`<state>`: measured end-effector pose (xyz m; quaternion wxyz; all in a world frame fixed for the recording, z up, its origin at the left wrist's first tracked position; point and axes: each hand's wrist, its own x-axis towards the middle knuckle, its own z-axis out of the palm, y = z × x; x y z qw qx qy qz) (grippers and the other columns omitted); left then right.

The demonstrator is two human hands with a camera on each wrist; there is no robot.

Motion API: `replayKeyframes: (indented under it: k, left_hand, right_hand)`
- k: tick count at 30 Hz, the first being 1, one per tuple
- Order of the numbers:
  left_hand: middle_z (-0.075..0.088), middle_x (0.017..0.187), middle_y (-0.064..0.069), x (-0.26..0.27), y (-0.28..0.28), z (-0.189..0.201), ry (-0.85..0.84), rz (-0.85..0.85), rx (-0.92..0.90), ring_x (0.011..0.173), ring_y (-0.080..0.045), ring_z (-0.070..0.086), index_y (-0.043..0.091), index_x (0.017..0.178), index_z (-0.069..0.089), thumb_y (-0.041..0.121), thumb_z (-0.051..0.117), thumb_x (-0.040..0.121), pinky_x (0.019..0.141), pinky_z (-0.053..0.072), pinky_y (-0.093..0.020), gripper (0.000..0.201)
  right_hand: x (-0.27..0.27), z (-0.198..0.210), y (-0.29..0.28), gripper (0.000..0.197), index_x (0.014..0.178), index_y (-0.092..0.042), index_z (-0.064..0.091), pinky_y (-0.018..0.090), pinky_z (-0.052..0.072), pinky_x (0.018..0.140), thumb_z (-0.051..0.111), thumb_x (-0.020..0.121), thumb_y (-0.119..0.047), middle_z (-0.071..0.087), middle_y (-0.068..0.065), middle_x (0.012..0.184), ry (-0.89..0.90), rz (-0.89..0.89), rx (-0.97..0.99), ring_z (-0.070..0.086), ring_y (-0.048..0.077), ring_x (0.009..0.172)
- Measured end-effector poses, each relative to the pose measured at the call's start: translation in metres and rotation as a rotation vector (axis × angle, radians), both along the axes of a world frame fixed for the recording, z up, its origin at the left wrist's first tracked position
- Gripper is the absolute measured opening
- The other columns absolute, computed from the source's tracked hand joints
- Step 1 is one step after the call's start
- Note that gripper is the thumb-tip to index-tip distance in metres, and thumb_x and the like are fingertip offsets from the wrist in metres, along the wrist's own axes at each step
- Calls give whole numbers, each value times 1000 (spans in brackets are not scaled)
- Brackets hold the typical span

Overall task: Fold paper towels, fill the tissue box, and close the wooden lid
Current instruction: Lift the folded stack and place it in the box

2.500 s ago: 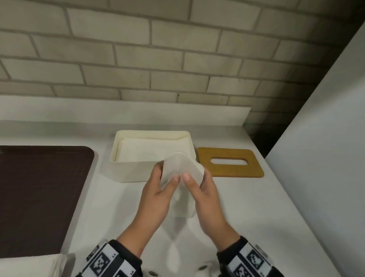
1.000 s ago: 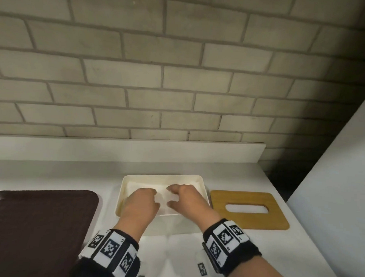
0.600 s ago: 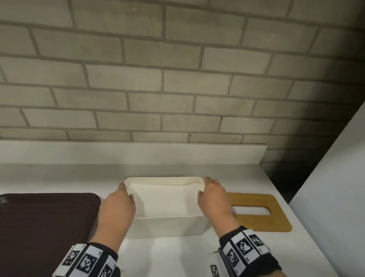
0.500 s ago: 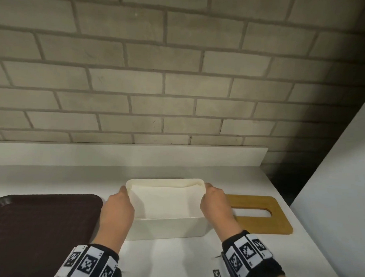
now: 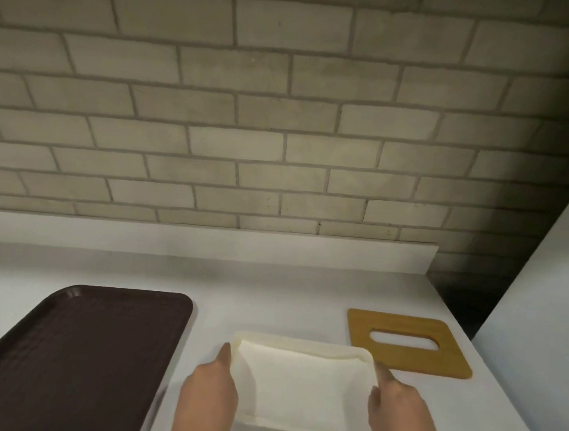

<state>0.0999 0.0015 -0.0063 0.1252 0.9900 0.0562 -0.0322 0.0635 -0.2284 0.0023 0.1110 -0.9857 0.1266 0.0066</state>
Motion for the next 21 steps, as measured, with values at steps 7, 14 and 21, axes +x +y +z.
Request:
replayKeyframes:
  k: [7,14,21]
  left_hand:
    - [65,120,-1,-29,1,14,-81,15,-71,110,-18,62,22,145,31,26,34,101,88,46,-28,44]
    - [61,122,6,-64,109,34,-195,270,-91,112,-12,58,23,127,52,36,37,100,88,45,-25,34]
    - [50,131,3,-103,221,2,43,580,28,123,-18,48,21,129,44,39,38,97,97,41,-29,37]
  right_hand:
    - [-20,22,13,53,146,-23,20,23,42,98,34,98,-40,57,-6,128,30,-39,-84,54,12,118]
    - [-34,36,120,42,94,-17,68,27,53,48,44,68,-41,71,7,75,-383,392,95,69,22,56]
    - [-26,20,268,45,140,-33,41,21,27,109,42,96,-39,34,-8,148,177,1015,260,37,8,135]
